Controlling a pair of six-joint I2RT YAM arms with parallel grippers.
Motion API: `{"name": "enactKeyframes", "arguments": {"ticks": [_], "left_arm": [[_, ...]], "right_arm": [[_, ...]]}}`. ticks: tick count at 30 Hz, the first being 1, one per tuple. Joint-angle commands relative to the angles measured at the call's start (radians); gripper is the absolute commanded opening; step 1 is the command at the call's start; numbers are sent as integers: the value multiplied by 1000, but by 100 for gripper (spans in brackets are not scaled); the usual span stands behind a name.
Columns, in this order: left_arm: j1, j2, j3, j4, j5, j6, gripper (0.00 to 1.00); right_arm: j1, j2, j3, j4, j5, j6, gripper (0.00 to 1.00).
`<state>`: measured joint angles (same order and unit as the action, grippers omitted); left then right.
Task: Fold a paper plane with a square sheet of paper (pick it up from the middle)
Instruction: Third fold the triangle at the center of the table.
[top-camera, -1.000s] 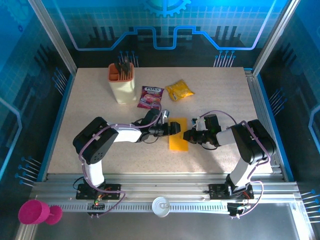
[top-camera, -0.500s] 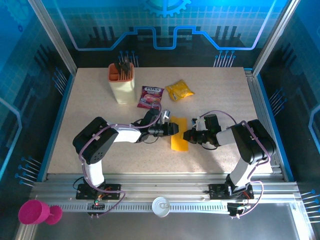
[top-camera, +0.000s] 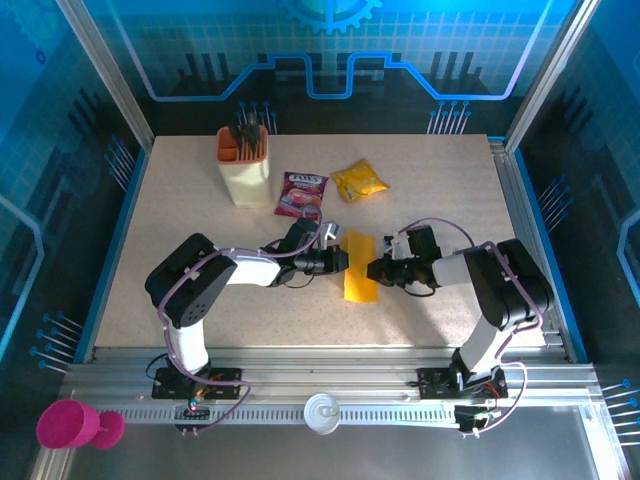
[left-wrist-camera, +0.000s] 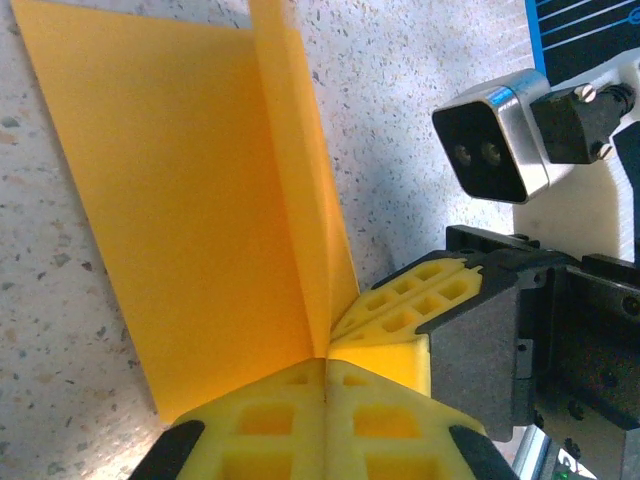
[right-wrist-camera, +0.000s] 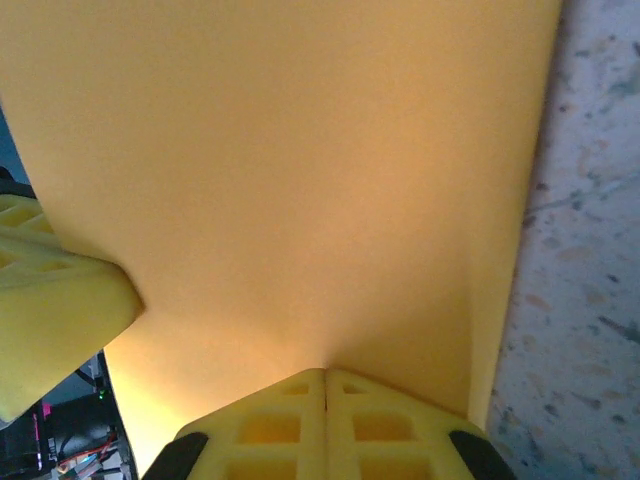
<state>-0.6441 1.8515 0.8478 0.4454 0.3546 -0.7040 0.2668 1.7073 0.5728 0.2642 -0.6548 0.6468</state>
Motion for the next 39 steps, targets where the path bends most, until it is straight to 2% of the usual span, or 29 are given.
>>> {"name": "enactKeyframes", "arguments": {"ticks": [1,6,9,13,19,25,31,39], "left_arm": [[6,9,-17,-23,18,27,0],[6,-9,-23,-59,5,5,0],[6,-23,-25,-104,-13,-25,0],[6,-39,-33,-156,-20,-76,0],[6,-78,-59,-231,-36,-184,0],[7,-89,-70,-262,-30,-276,0],[7,-86,-53,-288,-28,-303,0],[18,-82,-47,-291,-6,-328,0]], "right_arm": [[-22,-33,20,-147,55,-39,0],[-18,-157,40,-219,38,-50,1],[16,-252,53,-313,81,-85,8],[126,-360,82,-469,237,-158,20],[338,-453,100,-584,468,-204,40],[516,-429,133,-621,615,-236,51],[663,-342,199,-637,727,-246,59],[759,-230,240,-616,814,-221,64]]}}
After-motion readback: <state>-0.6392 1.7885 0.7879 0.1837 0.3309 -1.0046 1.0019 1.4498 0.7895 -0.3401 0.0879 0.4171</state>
